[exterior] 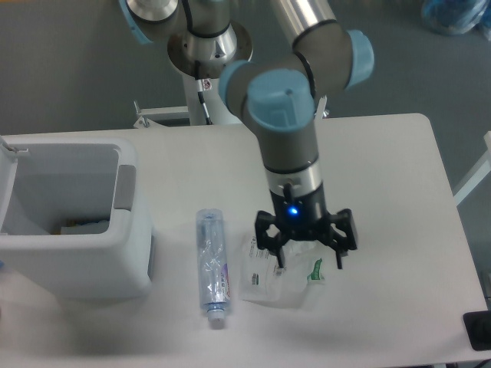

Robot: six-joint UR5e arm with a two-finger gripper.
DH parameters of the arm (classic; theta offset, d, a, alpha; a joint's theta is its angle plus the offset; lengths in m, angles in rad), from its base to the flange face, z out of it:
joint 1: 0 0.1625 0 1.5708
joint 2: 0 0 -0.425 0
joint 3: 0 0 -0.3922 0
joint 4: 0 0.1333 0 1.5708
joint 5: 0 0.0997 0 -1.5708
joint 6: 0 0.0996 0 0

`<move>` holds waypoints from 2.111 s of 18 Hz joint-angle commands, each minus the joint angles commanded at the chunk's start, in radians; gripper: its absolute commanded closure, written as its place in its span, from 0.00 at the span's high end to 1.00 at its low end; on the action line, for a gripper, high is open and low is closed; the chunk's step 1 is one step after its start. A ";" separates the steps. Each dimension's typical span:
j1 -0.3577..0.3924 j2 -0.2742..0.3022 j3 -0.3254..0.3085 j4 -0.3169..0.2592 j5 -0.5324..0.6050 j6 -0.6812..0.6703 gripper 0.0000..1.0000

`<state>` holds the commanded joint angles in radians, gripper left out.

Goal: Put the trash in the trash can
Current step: 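Move the gripper over the clear plastic bag with green strip, then lower the gripper and grasp the bag by its green strip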

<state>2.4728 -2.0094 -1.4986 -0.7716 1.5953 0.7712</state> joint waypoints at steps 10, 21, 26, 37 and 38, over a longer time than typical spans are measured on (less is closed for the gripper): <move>0.098 -0.035 -0.092 -0.009 -0.057 0.519 1.00; 0.097 -0.080 -0.138 -0.011 -0.095 0.525 1.00; 0.089 -0.089 -0.163 -0.011 -0.095 0.523 1.00; 0.077 -0.084 -0.178 -0.011 -0.084 0.497 0.34; 0.077 -0.083 -0.178 -0.011 -0.084 0.497 0.19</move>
<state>2.5495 -2.0924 -1.6766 -0.7823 1.5110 1.2686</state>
